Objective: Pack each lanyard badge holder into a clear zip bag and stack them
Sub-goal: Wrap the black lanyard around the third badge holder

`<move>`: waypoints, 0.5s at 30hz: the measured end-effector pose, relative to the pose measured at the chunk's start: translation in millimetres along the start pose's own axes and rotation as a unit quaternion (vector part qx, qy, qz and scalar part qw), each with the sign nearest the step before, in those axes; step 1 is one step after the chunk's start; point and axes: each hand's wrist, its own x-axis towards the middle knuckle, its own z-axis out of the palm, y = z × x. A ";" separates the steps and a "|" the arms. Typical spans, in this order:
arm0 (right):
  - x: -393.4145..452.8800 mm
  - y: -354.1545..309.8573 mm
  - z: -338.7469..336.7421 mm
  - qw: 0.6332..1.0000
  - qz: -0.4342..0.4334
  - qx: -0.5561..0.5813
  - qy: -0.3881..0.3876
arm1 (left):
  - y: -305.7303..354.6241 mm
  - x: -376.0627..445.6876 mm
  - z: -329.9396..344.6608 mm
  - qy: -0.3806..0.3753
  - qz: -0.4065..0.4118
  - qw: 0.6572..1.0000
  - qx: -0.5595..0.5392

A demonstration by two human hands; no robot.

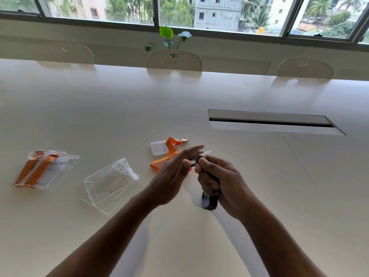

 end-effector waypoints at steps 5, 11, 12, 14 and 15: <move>2.1 -8.0 -1.8 0.998 0.001 -0.054 -0.031 | -2.1 0.3 7.7 -0.045 -0.005 0.991 -0.122; 3.4 -2.7 6.3 0.995 -0.006 -0.100 -0.012 | 12.0 0.7 24.3 0.028 -0.097 0.956 -0.276; 4.0 -2.0 7.4 0.994 0.000 -0.105 -0.002 | 14.0 2.3 24.2 0.038 -0.111 0.950 -0.289; 4.8 -0.7 8.6 0.995 0.022 -0.099 0.014 | 15.1 5.4 21.7 0.056 -0.141 0.938 -0.312; 5.2 0.2 9.1 0.995 0.035 -0.092 0.021 | 13.7 7.4 20.0 0.068 -0.156 0.931 -0.322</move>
